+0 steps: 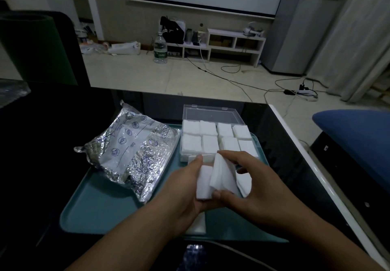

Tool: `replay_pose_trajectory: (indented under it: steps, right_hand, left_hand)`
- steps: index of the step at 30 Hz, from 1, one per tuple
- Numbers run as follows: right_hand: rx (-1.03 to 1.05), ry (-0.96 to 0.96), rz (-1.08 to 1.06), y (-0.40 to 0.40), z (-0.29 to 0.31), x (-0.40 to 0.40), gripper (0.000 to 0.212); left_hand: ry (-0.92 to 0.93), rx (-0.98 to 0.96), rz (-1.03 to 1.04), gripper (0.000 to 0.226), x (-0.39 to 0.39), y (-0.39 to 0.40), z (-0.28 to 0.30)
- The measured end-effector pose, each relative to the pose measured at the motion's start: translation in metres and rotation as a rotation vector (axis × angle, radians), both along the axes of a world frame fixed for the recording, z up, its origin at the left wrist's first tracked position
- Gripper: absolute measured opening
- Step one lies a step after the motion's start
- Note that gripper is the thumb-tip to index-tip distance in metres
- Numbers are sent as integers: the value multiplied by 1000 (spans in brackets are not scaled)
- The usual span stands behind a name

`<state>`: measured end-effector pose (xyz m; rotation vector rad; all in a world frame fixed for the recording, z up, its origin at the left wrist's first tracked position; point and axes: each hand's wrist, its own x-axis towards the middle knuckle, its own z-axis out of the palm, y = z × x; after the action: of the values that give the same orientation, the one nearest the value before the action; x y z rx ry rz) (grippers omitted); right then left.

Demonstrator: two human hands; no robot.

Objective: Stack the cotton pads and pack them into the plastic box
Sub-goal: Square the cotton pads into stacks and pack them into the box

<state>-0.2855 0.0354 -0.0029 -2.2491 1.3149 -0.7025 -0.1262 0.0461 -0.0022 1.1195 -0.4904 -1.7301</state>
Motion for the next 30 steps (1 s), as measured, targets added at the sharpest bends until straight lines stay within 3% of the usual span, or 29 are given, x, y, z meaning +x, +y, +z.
replay_pose_trajectory:
  steps: [2, 4, 6, 8, 10, 11, 12, 15, 17, 22, 25, 30]
  right_hand:
    - [-38, 15, 0, -1, 0, -1, 78]
    - [-68, 50, 6, -2, 0, -4, 79]
    - [-85, 96, 8, -2, 0, -7, 82]
    - [-102, 133, 12, -2, -1, -10, 89]
    - [-103, 157, 20, -1, 0, -12, 95]
    - [-99, 163, 27, 0, 1, -12, 97]
    - [-96, 163, 38, 1, 2, -11, 99]
    - [-92, 149, 87, 3, 3, -5, 100]
    - [-72, 106, 126, 5, 1, 0, 100]
    - [-88, 70, 184, 7, 1, 5, 103]
    - [-73, 101, 185, 8, 1, 4, 104]
    - [-236, 176, 178, 6, -7, 7, 79]
  left_hand:
    - [-159, -20, -21, 30, -3, -2, -6]
    - [-498, -152, -61, 25, -4, -3, -12]
    - [-864, -330, -107, 38, -3, -1, -21]
    - [-1130, -430, -24, 47, 0, 1, -22]
    - [-1227, -535, 120, 46, 1, 4, -17]
    - [-1183, -547, 156, 44, 0, 4, -16]
    - [-1009, -487, 158, 41, 0, 2, -13]
    - [-137, -114, -176, 41, 0, 0, 3]
    - [153, -99, -360, 30, 1, 5, 8]
    - [81, -167, -341, 27, -1, 5, 0]
    - [75, -150, -277, 15, 1, 3, -2]
    - [-33, -199, -232, 13, -4, 2, -9]
